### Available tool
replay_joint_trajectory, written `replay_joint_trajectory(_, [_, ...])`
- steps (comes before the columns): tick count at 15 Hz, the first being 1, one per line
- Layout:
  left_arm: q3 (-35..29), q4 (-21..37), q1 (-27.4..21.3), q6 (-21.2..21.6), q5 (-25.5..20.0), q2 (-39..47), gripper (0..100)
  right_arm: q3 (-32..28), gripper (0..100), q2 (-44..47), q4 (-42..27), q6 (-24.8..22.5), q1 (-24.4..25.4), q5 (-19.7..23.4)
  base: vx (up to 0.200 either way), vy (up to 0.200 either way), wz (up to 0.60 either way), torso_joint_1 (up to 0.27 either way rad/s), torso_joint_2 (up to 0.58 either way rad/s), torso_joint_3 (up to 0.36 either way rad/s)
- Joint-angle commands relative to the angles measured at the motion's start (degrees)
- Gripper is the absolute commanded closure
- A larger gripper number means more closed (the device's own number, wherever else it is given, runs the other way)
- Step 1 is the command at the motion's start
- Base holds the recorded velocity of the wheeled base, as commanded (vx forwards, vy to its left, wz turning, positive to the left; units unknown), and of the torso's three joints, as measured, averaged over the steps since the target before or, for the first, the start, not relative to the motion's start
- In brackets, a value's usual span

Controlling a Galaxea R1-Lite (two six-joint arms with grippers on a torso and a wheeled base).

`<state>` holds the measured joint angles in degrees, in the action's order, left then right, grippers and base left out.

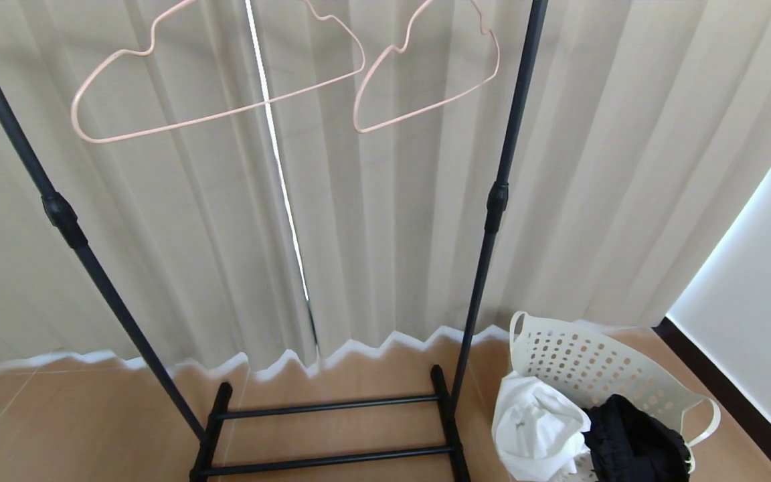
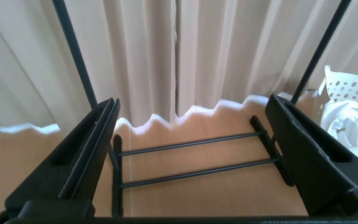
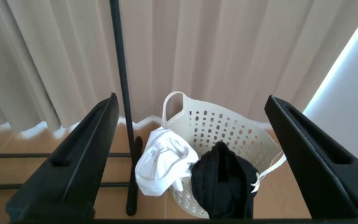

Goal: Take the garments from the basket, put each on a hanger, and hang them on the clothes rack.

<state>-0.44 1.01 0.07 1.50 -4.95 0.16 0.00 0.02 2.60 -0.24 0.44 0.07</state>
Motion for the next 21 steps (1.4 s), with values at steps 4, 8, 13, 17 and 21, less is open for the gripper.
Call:
replay_joint_trajectory(4, [0.0, 0.0, 0.0, 0.0, -0.1, 0.0, 0, 0.0, 0, 0.0, 0.0, 0.0, 0.0, 0.0, 0.000, 0.000, 0.00, 0.000, 0.00, 0.000])
replay_joint_trajectory(8, [0.0, 0.0, 0.0, 0.0, -0.1, 0.0, 0, 0.0, 0, 0.0, 0.0, -0.1, 0.0, 0.0, 0.000, 0.000, -0.30, 0.001, 0.00, 0.000])
replay_joint_trajectory(13, [0.0, 0.0, 0.0, 0.0, -0.1, 0.0, 0, 0.0, 0, 0.0, 0.0, 0.0, 0.0, 0.0, 0.000, 0.000, -0.60, 0.000, 0.00, 0.005])
replay_joint_trajectory(17, [0.0, 0.0, 0.0, 0.0, -0.1, 0.0, 0, 0.0, 0, 0.0, 0.0, 0.0, 0.0, 0.0, 0.000, 0.000, -0.15, 0.002, 0.00, 0.002])
replay_joint_trajectory(21, [0.0, 0.0, 0.0, 0.0, -0.1, 0.0, 0, 0.0, 0, 0.0, 0.0, 0.0, 0.0, 0.0, 0.000, -0.050, 0.00, 0.001, 0.00, 0.001])
